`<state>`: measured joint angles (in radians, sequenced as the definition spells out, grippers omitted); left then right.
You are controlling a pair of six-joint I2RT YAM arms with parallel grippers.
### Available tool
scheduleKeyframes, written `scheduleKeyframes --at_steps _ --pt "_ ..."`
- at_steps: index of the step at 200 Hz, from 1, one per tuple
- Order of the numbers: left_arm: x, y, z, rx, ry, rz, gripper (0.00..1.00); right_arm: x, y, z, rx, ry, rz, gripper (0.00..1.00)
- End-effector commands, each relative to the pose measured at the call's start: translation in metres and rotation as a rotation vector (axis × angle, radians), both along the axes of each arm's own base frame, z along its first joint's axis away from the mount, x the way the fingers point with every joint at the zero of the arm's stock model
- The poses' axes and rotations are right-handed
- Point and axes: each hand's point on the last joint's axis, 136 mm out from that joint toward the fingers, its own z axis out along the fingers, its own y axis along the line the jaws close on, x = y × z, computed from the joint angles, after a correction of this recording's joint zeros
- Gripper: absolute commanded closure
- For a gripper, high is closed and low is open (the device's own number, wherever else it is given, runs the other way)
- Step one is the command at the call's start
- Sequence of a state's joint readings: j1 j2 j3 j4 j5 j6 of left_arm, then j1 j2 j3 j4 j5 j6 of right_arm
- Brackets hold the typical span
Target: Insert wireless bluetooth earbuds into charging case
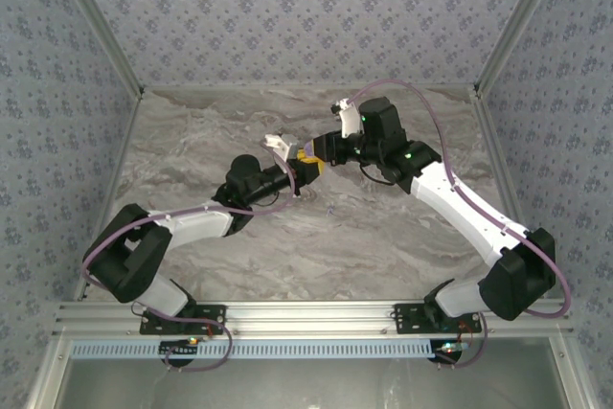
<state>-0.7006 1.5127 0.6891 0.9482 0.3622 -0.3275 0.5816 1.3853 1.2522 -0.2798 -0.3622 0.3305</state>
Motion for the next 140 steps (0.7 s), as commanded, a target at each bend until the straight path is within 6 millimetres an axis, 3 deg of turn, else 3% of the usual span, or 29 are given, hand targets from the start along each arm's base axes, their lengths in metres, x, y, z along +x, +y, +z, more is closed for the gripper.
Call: scheduleKeyframes --at_steps 1,140 --pt "-0.0091 -0.0003 0.0397 -0.084 -0.085 -0.034 0.92 -0.0003 0.0007 0.0173 0.01 -0.057 0.002 0.77" --pt "-0.003 0.0051 0.041 -0.079 -0.075 0.017 0.92 -0.0063 -0.0013 0.0111 -0.002 -0.043 0.016 0.76"
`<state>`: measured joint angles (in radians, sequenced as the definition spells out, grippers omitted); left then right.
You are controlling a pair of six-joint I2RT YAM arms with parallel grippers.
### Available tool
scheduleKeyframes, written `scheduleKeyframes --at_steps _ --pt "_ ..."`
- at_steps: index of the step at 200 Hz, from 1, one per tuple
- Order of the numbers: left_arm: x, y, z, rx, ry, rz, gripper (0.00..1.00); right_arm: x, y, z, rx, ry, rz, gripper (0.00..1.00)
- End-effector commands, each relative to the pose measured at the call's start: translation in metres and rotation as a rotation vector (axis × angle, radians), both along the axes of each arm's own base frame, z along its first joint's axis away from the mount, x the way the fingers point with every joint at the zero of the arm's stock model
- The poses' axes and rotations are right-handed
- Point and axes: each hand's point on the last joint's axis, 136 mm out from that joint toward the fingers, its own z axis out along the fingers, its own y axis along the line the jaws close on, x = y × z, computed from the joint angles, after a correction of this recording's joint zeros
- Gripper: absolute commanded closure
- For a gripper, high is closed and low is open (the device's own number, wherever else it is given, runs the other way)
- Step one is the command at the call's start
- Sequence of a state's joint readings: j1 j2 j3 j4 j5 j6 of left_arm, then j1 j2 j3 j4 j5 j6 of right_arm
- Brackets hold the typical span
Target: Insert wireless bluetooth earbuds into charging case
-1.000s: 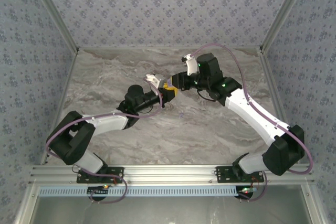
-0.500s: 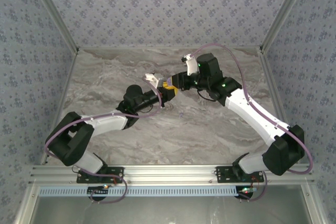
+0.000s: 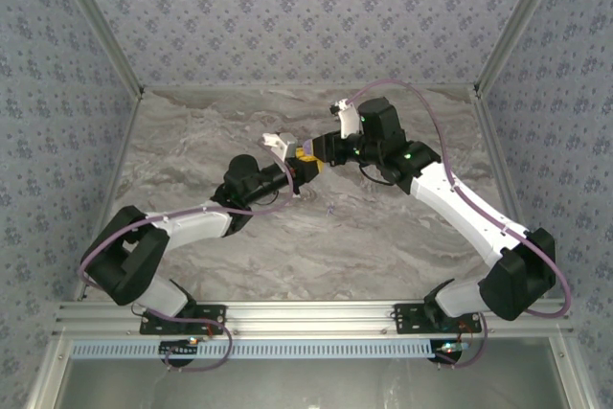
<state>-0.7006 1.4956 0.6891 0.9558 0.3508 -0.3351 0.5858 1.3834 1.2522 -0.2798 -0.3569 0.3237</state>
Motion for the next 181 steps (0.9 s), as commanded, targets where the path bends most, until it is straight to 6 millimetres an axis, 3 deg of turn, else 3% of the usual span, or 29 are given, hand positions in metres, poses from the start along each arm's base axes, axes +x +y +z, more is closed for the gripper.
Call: scheduleKeyframes --at_steps 1,119,181 --pt "-0.003 0.003 0.032 -0.059 -0.064 0.006 0.92 -0.006 -0.002 0.011 0.003 -0.036 0.015 0.76" --pt "-0.003 -0.001 0.029 -0.028 -0.067 -0.011 0.92 -0.01 -0.001 0.01 -0.009 -0.029 0.034 0.67" --pt "-0.005 -0.003 0.018 0.049 -0.082 -0.019 0.92 -0.012 -0.004 0.015 -0.025 -0.036 0.036 0.64"
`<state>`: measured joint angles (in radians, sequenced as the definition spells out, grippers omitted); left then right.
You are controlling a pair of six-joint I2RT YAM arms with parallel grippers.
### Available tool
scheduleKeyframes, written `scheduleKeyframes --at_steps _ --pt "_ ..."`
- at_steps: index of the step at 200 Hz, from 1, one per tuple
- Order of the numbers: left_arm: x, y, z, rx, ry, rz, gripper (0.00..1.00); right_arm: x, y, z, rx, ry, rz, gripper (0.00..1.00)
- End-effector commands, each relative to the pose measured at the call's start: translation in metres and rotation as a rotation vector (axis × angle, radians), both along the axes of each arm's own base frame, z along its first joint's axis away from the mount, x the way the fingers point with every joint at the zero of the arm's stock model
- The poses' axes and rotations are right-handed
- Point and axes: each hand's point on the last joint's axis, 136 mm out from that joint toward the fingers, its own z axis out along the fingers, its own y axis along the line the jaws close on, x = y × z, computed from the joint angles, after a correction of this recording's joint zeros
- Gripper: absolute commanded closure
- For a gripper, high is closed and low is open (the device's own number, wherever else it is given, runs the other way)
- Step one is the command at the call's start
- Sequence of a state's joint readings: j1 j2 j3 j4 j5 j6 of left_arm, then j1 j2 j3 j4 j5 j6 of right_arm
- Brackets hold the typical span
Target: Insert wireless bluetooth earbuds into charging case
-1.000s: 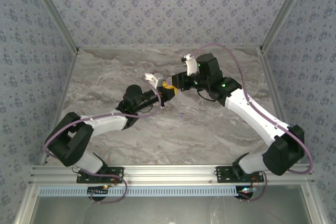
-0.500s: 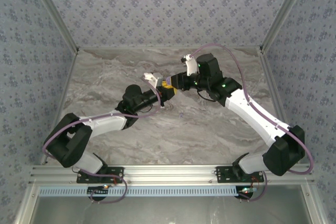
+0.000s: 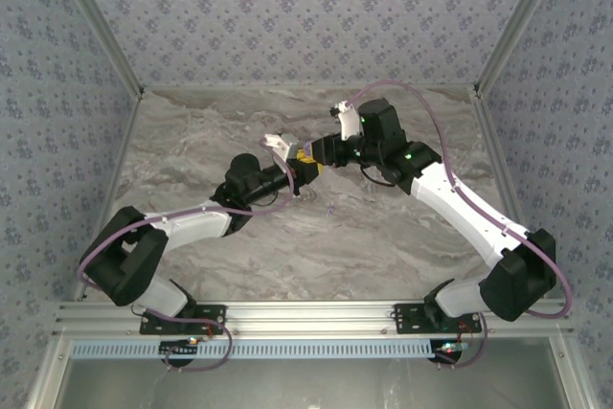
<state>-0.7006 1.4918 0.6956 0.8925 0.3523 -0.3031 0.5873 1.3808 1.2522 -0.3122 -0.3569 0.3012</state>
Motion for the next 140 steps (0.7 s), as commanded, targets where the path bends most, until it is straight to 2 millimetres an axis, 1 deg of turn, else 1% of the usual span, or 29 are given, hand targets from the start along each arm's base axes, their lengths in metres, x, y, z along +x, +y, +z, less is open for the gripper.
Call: scheduleKeyframes --at_steps 1,37,78,140 --pt "-0.005 -0.002 0.029 0.0 -0.095 -0.022 0.92 -0.009 -0.002 0.021 0.003 -0.045 0.026 0.63" --pt "-0.007 -0.002 0.025 0.056 -0.114 -0.027 0.92 -0.013 -0.005 0.025 -0.016 -0.053 0.042 0.62" --pt "-0.011 -0.005 0.029 0.062 -0.13 -0.057 0.92 -0.014 0.001 0.021 -0.007 -0.026 0.068 0.64" --pt "-0.015 -0.006 0.035 0.043 -0.138 -0.082 0.92 -0.015 0.004 0.016 -0.011 -0.004 0.083 0.64"
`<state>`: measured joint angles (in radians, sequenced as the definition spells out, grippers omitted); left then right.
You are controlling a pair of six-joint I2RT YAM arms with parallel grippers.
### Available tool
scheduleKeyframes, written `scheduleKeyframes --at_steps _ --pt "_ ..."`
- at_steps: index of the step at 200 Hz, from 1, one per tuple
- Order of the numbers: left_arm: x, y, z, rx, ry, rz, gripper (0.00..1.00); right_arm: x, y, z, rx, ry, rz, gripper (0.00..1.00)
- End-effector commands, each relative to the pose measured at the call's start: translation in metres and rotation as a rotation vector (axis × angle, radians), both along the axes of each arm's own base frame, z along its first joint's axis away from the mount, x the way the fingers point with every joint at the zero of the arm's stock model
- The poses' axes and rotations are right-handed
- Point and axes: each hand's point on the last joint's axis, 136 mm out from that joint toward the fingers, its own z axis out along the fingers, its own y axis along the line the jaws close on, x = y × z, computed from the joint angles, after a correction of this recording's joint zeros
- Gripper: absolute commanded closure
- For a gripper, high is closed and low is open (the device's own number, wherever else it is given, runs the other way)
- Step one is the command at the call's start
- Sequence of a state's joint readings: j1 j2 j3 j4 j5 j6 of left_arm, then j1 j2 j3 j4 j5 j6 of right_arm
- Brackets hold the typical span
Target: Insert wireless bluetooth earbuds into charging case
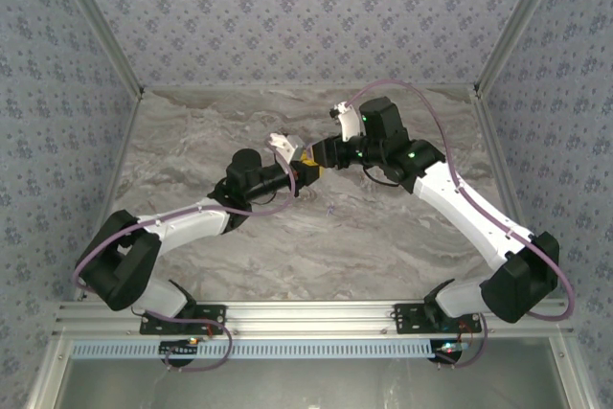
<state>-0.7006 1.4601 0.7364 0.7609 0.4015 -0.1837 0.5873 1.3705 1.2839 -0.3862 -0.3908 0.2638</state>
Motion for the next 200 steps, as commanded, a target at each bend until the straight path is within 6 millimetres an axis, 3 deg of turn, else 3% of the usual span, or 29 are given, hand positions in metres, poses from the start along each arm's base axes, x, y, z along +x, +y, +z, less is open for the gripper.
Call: scheduleKeyframes --at_steps 1,118,166,200 --pt "-0.008 -0.002 0.034 -0.052 -0.074 -0.036 0.92 -0.004 0.004 0.011 0.011 -0.012 0.035 0.64" --pt "-0.004 -0.002 0.032 -0.039 -0.064 -0.016 0.93 -0.005 0.007 0.01 -0.002 0.003 0.054 0.61" --pt "0.009 0.01 0.012 0.042 -0.022 0.086 0.93 0.009 -0.023 0.02 -0.055 -0.095 -0.125 0.57" --pt "0.009 0.015 0.006 0.076 -0.002 0.102 0.93 0.019 -0.057 0.007 -0.144 -0.09 -0.281 0.57"
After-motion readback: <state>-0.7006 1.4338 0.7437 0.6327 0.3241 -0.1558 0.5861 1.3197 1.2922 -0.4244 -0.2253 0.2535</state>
